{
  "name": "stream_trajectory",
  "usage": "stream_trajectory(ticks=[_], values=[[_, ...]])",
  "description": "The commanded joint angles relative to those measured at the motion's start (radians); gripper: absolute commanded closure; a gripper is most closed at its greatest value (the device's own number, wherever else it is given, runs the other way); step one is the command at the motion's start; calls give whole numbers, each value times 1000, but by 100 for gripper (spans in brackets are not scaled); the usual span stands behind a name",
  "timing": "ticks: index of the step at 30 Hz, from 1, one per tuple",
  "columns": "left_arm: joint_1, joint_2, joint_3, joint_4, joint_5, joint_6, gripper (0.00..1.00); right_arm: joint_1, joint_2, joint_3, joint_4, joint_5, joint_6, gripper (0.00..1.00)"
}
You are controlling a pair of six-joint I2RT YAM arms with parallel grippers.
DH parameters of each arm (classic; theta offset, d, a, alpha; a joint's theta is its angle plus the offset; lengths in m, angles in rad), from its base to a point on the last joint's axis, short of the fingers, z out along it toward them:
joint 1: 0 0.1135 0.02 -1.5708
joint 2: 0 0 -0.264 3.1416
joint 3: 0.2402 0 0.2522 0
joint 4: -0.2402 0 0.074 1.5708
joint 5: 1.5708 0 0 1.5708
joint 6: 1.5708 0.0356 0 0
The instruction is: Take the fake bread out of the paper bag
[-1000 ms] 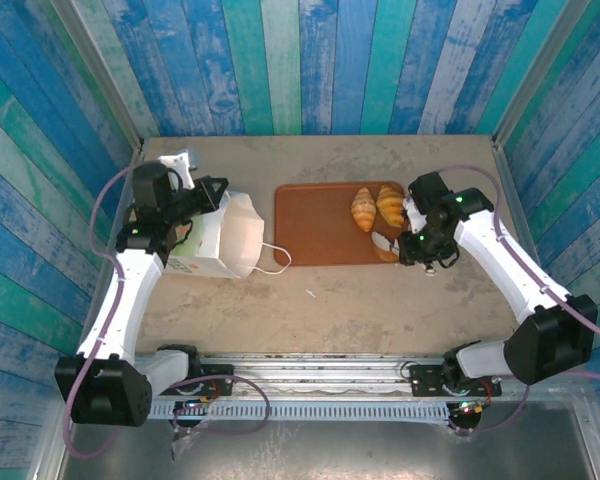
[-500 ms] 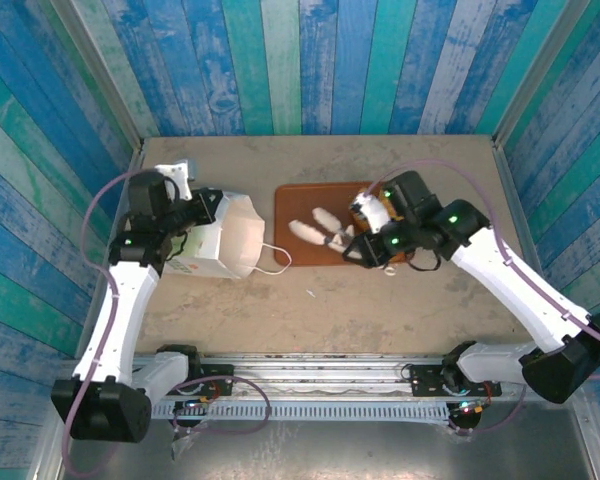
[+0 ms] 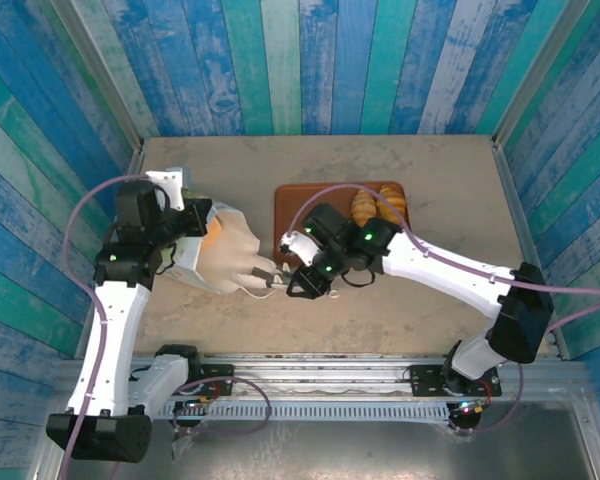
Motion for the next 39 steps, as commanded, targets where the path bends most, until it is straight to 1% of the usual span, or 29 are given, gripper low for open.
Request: stream_trajectory(ticks=[1,3,6,9,14,16,21,24,27,28,32,36,39], values=[[0,-11,45,-69,-6,66,100,34,24,51,75,111,14,52],[0,-12,53,-90,-4,84,100,48,51,63,96,132,19,53],[0,-15,61,-114,0,102,100,72,97,83,115,195,29,54],[0,-20,61,-120,-21,103,99,100,139,109,116,258,26,54],[1,-21,62,-130,-69,84,100,132,171,120,135,295,-9,55],[0,-29,64,-133,-113,81,100,146,174,114,148,292,-33,55],[0,-31,99,-183,-227,110,100,168,167,65,235,197,-62,55],[1,-47,109,-183,-276,104,100,183,170,36,283,175,-75,55],[0,-70,74,-136,-269,82,100,186,185,33,288,190,-79,55],[0,-71,67,-126,-257,70,100,186,184,27,291,212,-76,56],[1,-49,59,-108,-219,41,100,187,178,11,309,255,-87,57],[0,-28,51,-55,-145,4,100,186,211,40,294,272,-103,57],[0,-4,56,-36,-95,-7,100,186,245,84,282,262,-112,57]])
